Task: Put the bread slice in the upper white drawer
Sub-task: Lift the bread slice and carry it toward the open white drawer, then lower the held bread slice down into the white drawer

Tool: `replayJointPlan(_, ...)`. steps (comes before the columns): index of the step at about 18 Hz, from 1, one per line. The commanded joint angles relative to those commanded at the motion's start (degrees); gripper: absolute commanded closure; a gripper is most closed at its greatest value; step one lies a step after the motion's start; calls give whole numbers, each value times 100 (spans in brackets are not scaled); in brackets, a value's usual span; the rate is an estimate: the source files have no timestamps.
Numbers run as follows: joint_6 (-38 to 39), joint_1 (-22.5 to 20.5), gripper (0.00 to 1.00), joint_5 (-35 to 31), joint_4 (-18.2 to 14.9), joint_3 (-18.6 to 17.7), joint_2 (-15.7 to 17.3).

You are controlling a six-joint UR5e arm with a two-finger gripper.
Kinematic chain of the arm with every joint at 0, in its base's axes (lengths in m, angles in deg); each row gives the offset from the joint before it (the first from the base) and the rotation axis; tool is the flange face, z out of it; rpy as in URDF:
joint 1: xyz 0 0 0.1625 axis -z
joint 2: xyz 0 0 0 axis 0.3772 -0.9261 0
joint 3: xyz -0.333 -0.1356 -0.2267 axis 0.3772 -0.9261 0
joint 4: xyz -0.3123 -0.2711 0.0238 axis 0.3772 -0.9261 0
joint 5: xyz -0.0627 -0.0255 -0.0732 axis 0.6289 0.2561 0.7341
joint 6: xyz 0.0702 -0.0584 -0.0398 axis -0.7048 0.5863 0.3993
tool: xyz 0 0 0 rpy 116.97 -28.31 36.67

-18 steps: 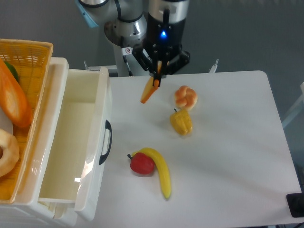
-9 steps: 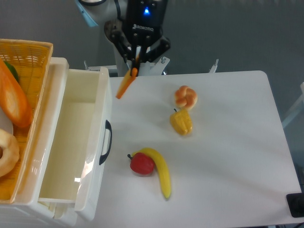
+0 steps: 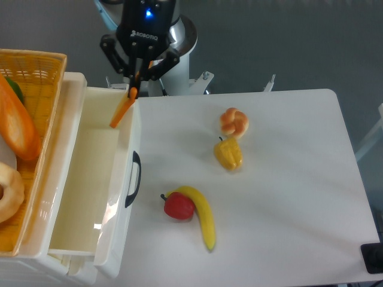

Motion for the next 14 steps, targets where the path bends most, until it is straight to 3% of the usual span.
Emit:
replayJointPlan(11,142,466,100,-9,308,-211,-378)
replayJointPlan(14,159,502,100,-9,519,-220,-501)
